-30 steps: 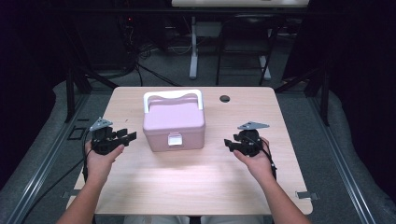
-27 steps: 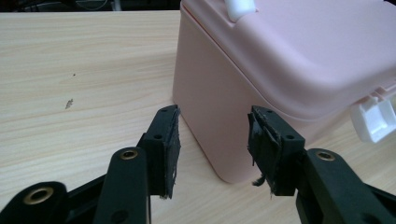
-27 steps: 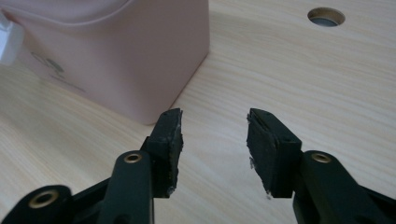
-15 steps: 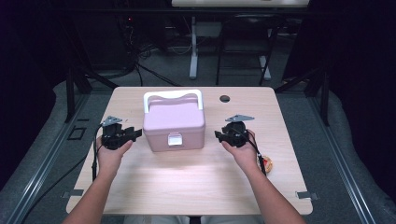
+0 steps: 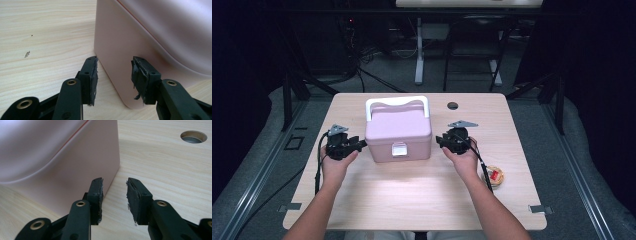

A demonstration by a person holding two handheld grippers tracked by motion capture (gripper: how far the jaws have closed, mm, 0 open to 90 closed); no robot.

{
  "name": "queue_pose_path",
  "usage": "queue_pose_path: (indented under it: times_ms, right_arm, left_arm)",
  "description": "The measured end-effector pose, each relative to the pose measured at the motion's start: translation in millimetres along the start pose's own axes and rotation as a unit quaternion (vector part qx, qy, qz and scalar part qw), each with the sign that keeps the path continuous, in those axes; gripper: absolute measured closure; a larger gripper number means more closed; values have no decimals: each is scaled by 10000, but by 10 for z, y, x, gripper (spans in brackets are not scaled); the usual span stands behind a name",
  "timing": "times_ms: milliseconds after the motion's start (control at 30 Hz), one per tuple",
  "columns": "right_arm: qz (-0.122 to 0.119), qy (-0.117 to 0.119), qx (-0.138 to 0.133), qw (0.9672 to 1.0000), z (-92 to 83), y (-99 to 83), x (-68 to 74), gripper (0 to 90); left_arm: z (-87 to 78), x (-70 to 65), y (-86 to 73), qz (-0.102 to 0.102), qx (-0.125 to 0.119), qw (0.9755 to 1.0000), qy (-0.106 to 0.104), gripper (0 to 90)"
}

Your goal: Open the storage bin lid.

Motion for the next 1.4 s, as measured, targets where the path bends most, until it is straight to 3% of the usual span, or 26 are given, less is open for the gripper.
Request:
queue_pose_path:
  times_ms: [200,400,533,700,800,1000,1100,1167,1267,1400]
  right_arm:
    - [53,37,-30,10000,48,2,28,639]
    - [8,61,-1,10000,83,-18,58,638]
    - [-24,11,-1,10000,98,-26,44,652]
    - [-13,184,17,9998,90,-30,57,706]
    - [-28,234,44,9997,78,-35,106,793]
    - [-186,194,49,9996,70,-37,164,895]
    - [-276,152,89,9995,58,-41,179,898]
    - [-213,176,114,9996,50,-44,185,899]
    - [-228,176,158,9995,32,-52,197,899]
    - [-271,150,171,9994,15,-57,197,900]
  left_arm:
    - [2,2,-12,-90,-58,9999,-39,560]
    - [18,-31,-27,-264,-63,9994,-237,559]
    - [39,-56,-49,-194,-36,9996,-195,581]
    - [63,-74,-85,-210,69,9995,-235,629]
    - [73,-113,-95,-99,76,9996,-258,735]
    - [66,-160,-96,-63,119,9995,-292,814]
    - [70,-187,-90,-20,105,9996,-253,862]
    - [71,-202,-89,-21,113,9997,-202,888]
    - [74,-213,-86,6,107,9999,-118,897]
    - [67,-227,-91,-4,130,9998,-158,899]
Point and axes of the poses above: each handheld gripper's, and its own axes: z roughly forward along the jaws, y roughly out of its top, x roughly to its left, the point moved 9 cm from there along z, roughly forward along the jaws, and after that the axes turned 10 degrees about -x, right-handed, at the moved point
